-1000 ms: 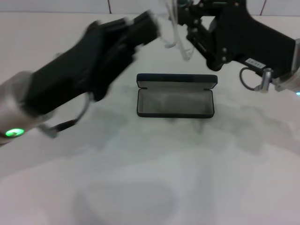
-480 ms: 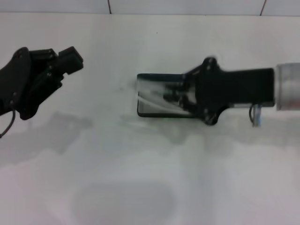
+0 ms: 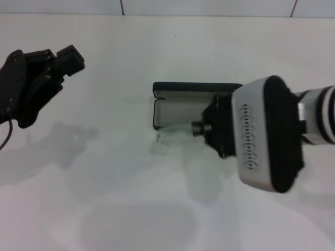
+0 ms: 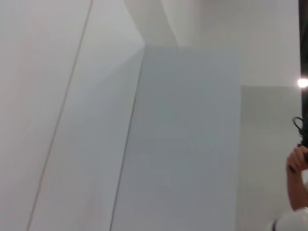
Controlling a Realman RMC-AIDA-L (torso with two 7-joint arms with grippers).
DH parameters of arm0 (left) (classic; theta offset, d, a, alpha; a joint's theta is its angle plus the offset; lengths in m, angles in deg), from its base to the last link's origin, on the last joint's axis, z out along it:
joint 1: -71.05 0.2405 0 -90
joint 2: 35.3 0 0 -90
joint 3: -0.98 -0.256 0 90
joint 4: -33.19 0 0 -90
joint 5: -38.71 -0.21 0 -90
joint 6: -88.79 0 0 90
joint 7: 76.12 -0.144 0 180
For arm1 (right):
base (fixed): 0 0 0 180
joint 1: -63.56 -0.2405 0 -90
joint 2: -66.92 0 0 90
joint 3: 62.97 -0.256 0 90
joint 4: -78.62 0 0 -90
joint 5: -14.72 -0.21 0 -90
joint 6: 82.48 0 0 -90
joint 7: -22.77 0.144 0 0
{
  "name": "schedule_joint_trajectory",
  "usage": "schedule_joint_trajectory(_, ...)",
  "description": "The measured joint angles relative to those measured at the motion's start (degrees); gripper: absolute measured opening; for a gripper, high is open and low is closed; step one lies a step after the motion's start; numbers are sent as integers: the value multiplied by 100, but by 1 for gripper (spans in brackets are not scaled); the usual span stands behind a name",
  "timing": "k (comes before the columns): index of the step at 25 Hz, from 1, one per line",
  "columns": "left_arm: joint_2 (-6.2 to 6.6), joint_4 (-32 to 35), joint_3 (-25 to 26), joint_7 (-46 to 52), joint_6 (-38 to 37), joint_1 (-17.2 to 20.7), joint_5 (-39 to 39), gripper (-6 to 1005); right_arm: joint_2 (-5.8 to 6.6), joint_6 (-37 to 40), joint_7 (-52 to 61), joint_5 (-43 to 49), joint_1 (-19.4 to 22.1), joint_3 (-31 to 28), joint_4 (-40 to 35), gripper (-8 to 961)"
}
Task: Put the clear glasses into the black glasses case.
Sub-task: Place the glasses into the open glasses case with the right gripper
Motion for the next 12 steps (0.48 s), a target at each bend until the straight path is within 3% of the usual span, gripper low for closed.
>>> schedule_joint_trajectory(4,-71,-29,207,-1,-1,46,-25,50,-5,-600,240,648,-35,286,137,87)
schedule_joint_trajectory(12,-158,-57,221,-1,26,50,-21,50,-11,-2094,248,1073,-238,908,1186,92)
